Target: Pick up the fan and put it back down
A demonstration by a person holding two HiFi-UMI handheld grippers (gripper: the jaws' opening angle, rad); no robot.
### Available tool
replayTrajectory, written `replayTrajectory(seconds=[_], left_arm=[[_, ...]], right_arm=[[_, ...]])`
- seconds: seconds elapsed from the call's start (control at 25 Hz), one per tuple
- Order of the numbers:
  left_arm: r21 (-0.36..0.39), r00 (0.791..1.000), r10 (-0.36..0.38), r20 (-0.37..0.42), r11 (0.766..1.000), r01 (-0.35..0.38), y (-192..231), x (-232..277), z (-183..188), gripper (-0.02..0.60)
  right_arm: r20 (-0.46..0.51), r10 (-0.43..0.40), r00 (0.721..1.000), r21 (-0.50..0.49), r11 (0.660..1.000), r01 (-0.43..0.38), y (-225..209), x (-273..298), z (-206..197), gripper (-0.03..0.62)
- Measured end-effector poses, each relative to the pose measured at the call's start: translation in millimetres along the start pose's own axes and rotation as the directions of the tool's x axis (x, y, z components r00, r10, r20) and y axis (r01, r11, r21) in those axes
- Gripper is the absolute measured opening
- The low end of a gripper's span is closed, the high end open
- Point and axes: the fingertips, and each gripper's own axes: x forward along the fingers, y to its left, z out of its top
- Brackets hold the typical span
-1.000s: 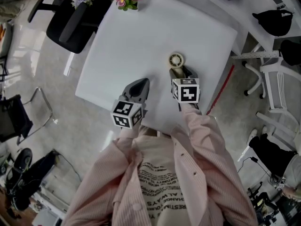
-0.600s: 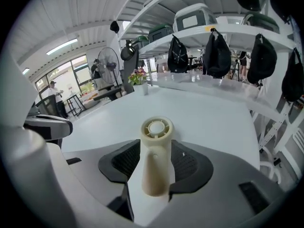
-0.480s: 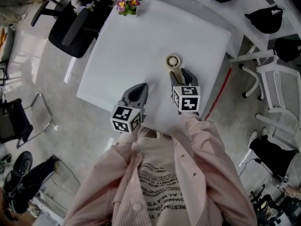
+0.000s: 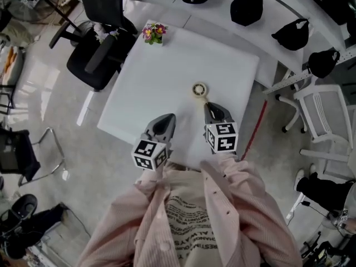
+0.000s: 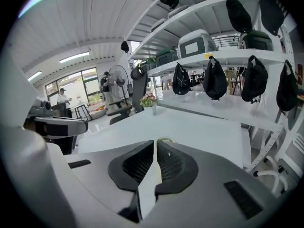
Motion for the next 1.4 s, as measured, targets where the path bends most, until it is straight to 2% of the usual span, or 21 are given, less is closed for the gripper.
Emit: replayTrajectory(seconds=[0.56, 0.8, 1.08, 1.4], left_arm=[[0.084, 0.992, -0.002, 0.128, 0.996, -0.009, -26, -46, 51, 0.001], [0.118, 0.980, 0.007, 0.198, 0.993, -0.031, -29, -62, 79, 0.001], [0.120, 0.959, 0.011, 0.283, 0.992, -0.047, -30, -73, 107, 0.001], [0.128, 0.951, 0.038, 0.305, 0.989, -0.081, -26, -76, 116, 0.002]], right_arm=[[0.161, 0.057, 0.985, 0.043, 0.997, -0.065, 8, -74, 44, 0.002], [0.239, 0.053, 0.970, 0.042, 0.997, -0.065, 5, -98, 70, 0.000], [0.317, 0.062, 0.947, 0.033, 0.997, -0.076, 2, -120, 98, 0.000], [0.389, 0.067, 0.919, 0.011, 0.997, -0.077, -2, -139, 124, 0.000]])
